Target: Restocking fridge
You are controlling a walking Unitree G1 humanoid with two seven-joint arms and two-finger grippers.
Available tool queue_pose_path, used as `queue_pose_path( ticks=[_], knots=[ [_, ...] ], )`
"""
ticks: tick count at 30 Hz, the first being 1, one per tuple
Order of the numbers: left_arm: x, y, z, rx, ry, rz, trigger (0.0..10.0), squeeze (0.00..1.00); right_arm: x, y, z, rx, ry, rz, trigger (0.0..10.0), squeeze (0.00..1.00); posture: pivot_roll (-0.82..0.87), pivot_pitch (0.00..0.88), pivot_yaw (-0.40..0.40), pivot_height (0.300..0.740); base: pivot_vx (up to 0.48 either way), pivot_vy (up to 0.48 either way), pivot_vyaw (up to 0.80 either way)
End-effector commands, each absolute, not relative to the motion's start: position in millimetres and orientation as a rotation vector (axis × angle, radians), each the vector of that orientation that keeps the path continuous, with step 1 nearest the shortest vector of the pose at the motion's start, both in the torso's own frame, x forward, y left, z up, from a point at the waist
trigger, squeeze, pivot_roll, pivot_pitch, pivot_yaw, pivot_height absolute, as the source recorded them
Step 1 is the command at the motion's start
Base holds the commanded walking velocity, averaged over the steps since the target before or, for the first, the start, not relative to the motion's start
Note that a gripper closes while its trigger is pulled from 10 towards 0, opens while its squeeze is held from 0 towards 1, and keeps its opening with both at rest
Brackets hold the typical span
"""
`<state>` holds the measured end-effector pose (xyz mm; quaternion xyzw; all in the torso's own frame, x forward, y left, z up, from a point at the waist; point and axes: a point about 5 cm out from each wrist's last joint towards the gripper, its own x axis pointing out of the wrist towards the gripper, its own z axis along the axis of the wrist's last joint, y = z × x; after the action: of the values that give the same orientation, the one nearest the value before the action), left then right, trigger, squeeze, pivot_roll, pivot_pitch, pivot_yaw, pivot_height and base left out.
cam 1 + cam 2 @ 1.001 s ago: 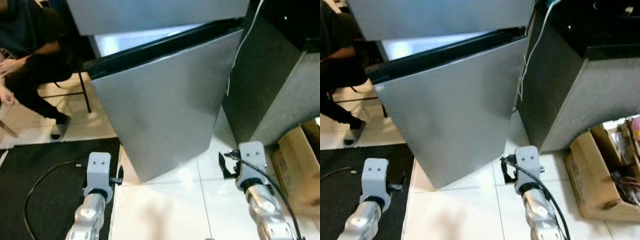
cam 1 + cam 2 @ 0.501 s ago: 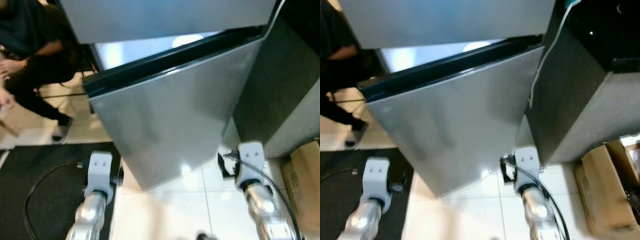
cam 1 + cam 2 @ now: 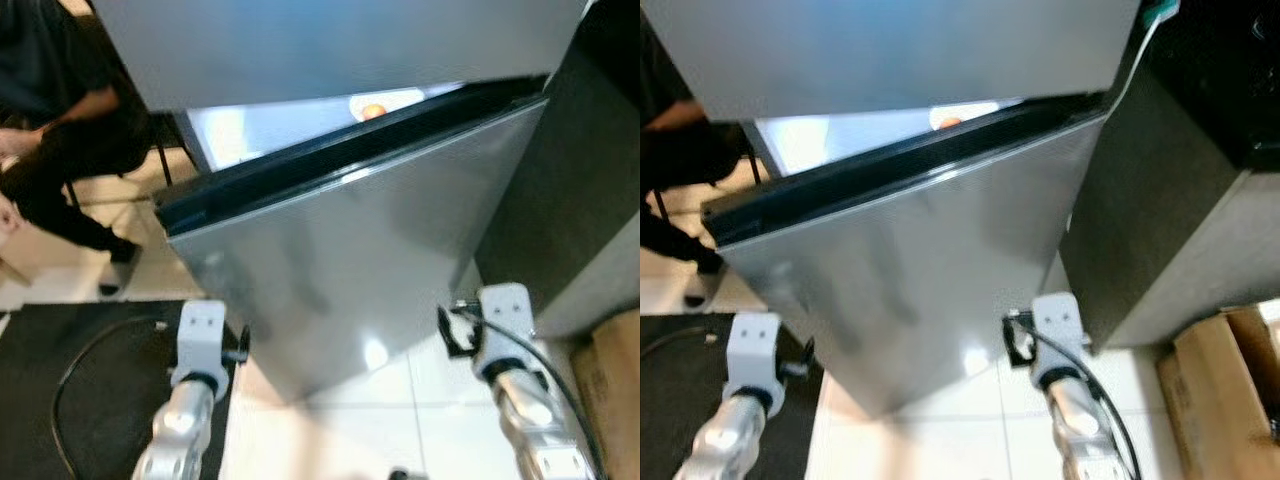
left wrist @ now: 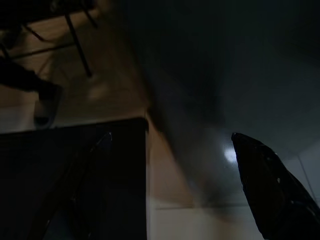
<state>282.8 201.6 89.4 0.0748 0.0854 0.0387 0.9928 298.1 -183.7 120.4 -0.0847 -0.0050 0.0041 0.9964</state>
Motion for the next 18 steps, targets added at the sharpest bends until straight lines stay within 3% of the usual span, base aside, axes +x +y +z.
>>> queue_pose_path(
  ticks=[1, 18],
  knots=[
    [275, 208, 78, 0.160, 0.219, 0.096, 10.0, 0.00, 294, -177, 112, -0.154, 0.018, 0.028, 10.0, 0.00, -0.09, 0.283, 0.073, 0.740, 0.315, 0.000, 0.00],
    [278, 219, 84, 0.177, 0.191, 0.178, 10.0, 0.00, 294, -177, 112, -0.151, 0.016, 0.027, 10.0, 0.00, -0.09, 0.280, 0.074, 0.740, 0.304, 0.000, 0.00]
  ],
)
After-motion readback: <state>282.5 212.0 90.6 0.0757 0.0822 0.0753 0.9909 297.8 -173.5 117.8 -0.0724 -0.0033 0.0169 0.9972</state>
